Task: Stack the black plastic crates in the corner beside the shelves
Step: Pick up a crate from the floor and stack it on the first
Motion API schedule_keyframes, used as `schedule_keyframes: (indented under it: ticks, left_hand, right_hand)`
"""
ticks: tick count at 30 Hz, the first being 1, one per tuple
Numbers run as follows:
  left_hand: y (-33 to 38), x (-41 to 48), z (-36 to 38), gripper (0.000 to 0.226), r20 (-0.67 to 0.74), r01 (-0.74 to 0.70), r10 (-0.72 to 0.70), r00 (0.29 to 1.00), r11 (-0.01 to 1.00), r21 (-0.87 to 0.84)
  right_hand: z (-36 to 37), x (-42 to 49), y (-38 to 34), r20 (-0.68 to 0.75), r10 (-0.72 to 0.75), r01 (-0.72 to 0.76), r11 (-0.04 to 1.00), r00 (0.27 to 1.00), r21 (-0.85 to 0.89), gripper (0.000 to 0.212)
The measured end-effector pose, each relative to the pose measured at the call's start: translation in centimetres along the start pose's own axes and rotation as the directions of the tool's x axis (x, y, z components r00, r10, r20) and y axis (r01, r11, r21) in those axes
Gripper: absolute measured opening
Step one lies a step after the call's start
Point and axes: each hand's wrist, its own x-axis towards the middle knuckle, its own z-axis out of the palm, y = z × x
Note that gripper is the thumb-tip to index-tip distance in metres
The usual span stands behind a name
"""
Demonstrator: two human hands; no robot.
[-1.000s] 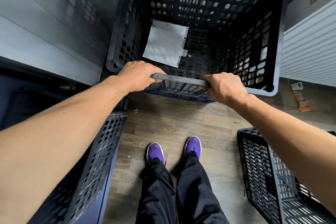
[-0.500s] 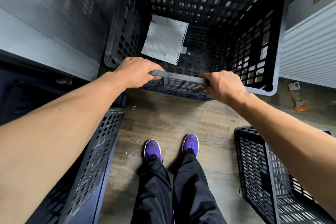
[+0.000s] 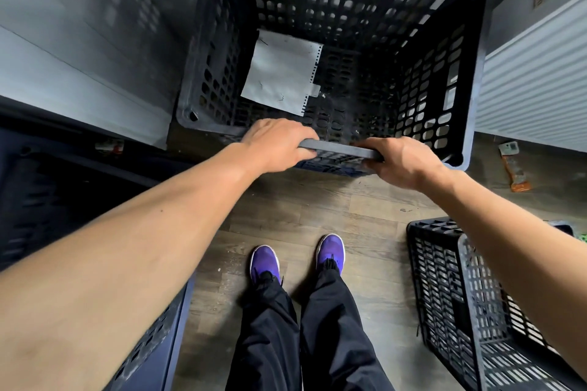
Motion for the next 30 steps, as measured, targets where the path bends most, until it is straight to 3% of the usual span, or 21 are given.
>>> schedule_keyframes:
  ticks: [5,9,14,21,30]
  left_hand:
    - [3.4,2.5,1.0,0.026,0.024,0.023,-0.024,0.999,0.998,0.058]
    - [5.9,3.9,1.7,0.040,0.079,-0.011,0.005,0.997,0.997,0.077]
    - [9.9,5.9,2.0,0.020,0.130,-0.054,0.049,0.990,0.998,0.038]
    - [11.3,6.0,2.7,0.033,0.031,-0.014,0.011,0.999,0.994,0.106]
    - [10.9,6.1,3.3,0.042,0.005,-0.054,0.054,0.999,0.991,0.119]
  right_hand:
    - [-0.8,-1.9,4.0,0.056,0.034,-0.032,0.998,0.998,-0.046,0.034]
    - [-0.9,-2.9,5.9,0.055,0.002,0.007,0.988,0.998,-0.153,0.035]
    - [-1.0,-3.1,6.7,0.005,-0.035,0.035,0.943,0.999,-0.331,0.036]
    - [-0.8,-3.7,6.5,-0.045,-0.080,0.060,0.938,0.996,-0.342,0.026]
    - [0.1,-4.3,6.5,-0.104,-0.107,0.067,0.943,0.989,-0.326,0.036]
